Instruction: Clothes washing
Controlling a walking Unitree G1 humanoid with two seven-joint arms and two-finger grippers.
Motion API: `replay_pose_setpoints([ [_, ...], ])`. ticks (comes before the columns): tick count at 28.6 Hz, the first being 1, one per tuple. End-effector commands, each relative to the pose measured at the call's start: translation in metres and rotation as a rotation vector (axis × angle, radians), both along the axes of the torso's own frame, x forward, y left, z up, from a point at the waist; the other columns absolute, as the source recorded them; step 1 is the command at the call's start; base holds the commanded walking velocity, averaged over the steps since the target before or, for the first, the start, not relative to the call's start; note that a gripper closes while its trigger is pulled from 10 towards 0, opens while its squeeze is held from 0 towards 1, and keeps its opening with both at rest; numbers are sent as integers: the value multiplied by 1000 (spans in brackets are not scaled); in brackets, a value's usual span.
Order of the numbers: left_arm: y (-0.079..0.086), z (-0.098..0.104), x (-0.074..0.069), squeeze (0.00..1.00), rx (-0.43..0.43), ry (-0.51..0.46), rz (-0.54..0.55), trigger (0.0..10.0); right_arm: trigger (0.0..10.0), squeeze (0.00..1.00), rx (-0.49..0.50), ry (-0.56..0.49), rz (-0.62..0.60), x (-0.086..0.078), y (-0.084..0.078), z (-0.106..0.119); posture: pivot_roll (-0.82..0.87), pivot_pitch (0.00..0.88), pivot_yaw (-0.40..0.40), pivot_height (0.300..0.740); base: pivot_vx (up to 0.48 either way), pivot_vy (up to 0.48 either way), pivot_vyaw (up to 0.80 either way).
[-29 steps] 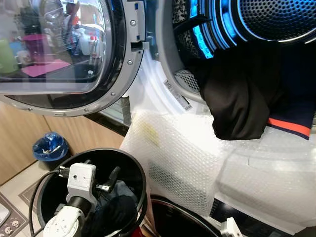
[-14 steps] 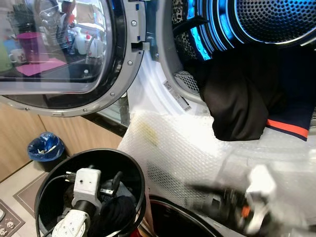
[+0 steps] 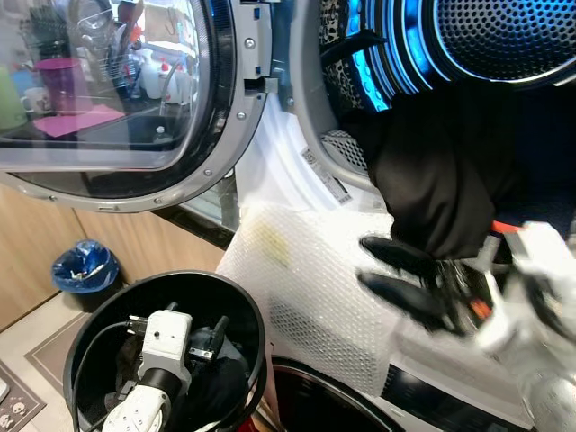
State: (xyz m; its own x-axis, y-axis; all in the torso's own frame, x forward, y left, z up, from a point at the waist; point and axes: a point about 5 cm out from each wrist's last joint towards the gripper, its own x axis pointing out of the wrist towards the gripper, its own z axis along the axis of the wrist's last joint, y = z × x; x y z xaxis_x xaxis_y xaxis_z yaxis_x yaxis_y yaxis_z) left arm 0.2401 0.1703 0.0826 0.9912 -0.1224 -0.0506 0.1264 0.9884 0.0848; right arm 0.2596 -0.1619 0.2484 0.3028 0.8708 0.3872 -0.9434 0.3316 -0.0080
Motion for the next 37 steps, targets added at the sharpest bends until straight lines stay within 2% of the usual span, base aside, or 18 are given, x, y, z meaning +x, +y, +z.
replay_pose_setpoints([
  [1,-1,1,0,0,13,-11,-8,10000,10000,0,16,-49,34,-11,-7,10,126,0,-49,740,0,0,0],
  [2,-1,1,0,0,16,-12,-10,10000,10000,0,10,-58,49,-15,-9,12,126,0,-49,740,0,0,0],
  [5,0,1,-1,0,14,-9,-8,10000,10000,0,-163,-55,-47,-26,-35,5,112,10,-44,740,0,0,0],
  [7,0,1,-1,0,15,-9,-8,10000,10000,0,-199,-57,-78,-29,-41,3,106,13,-41,740,0,0,0],
  [8,0,1,0,0,14,-8,-9,10000,10000,0,-254,-58,-164,-24,-50,3,95,15,-36,740,0,0,0],
  [10,-1,1,0,0,13,-8,-10,10000,10000,0,-278,-66,-214,-19,-53,3,89,15,-32,740,0,0,0],
  [11,-2,2,2,0,12,-9,-15,10000,10000,0,-293,-77,-295,-10,-58,6,87,15,-31,740,0,0,0],
  [13,-3,2,3,0,14,-10,-21,10000,10000,0,-300,-89,-366,-1,-62,10,86,15,-31,740,0,0,0],
  [16,-3,3,5,0,16,-13,-23,10000,10000,0,-334,-104,-401,2,-69,16,91,17,-33,740,0,0,0],
  [21,-3,4,5,0,16,-16,-19,10000,10000,0,-394,-95,-386,-3,-74,13,96,21,-36,740,0,0,0],
  [23,-2,2,2,0,15,-8,-10,10000,10000,0,-460,-69,-493,3,-83,5,94,25,-37,740,0,0,0],
  [27,-3,3,2,0,19,-6,-14,10000,10000,0,-421,-92,-546,10,-79,11,87,28,-34,740,0,0,0],
  [28,-4,3,2,0,20,-6,-16,10000,10000,0,-377,-108,-553,15,-74,17,86,31,-32,740,0,0,0],
  [35,-6,4,3,0,20,-7,-19,10000,10000,0,-308,-158,-540,26,-59,35,89,32,-33,740,0,0,0],
  [37,-6,4,3,0,20,-5,-17,10000,10000,0,-286,-190,-539,32,-51,47,89,32,-33,740,0,0,0],
])
